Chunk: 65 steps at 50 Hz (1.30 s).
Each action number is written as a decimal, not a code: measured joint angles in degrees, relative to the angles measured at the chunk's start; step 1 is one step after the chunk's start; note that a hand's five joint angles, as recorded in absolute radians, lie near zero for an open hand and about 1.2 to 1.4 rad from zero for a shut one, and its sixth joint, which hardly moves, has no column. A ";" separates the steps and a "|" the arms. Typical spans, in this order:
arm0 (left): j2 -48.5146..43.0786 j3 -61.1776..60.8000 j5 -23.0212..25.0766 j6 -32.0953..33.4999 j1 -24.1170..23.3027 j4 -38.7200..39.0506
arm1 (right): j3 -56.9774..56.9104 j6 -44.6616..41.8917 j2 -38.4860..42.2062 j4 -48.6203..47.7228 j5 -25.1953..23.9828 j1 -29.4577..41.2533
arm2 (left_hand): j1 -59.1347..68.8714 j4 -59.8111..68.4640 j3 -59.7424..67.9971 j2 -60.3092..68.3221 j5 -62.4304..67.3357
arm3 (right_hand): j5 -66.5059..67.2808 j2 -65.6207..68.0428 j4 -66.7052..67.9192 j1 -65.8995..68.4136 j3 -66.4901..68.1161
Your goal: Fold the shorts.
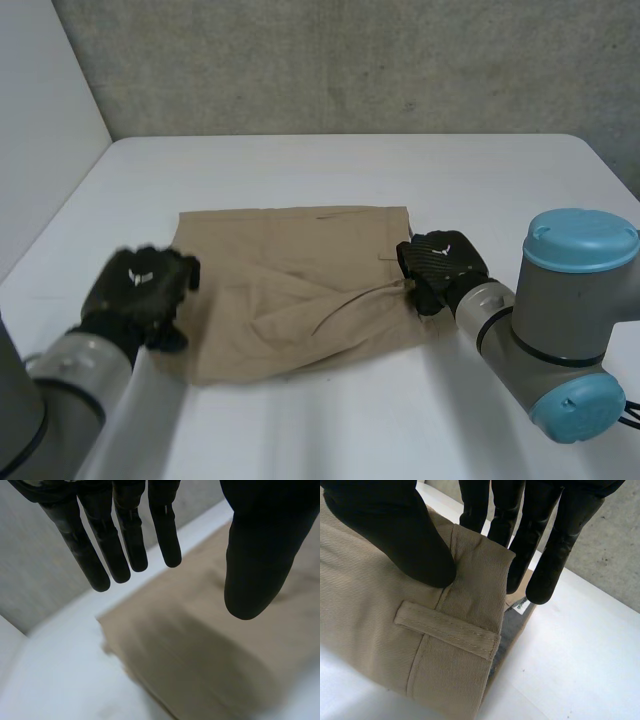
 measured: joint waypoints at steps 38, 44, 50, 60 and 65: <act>-12.75 -3.53 4.04 -3.56 5.68 9.57 | 0.57 -0.08 -0.63 -0.01 -0.20 -0.11 | 14.09 13.70 13.64 13.81 13.38 | 0.01 0.00 0.00 0.00 0.00; -11.39 -3.71 4.16 -3.22 6.42 10.03 | 0.72 -0.49 -0.66 0.03 -0.10 -0.04 | 20.49 21.58 21.58 21.68 21.09 | 0.02 0.00 0.00 0.00 0.00; -5.04 -3.85 4.60 -3.30 6.25 7.61 | 0.76 -1.27 -1.67 0.53 -0.09 0.12 | 27.72 31.49 30.81 31.37 30.13 | 0.02 0.00 0.00 0.00 0.00; 6.68 -0.27 4.99 -2.04 6.59 -4.39 | 0.61 -10.54 -9.27 8.38 -0.23 -0.44 | 27.74 32.49 31.81 32.46 30.22 | 0.05 0.00 0.00 0.00 0.00; 12.99 3.04 6.47 -1.50 6.61 -10.88 | -0.26 -16.26 -15.62 15.21 -0.40 -0.72 | 27.74 32.49 31.81 32.46 30.22 | 0.05 0.00 0.00 0.00 0.00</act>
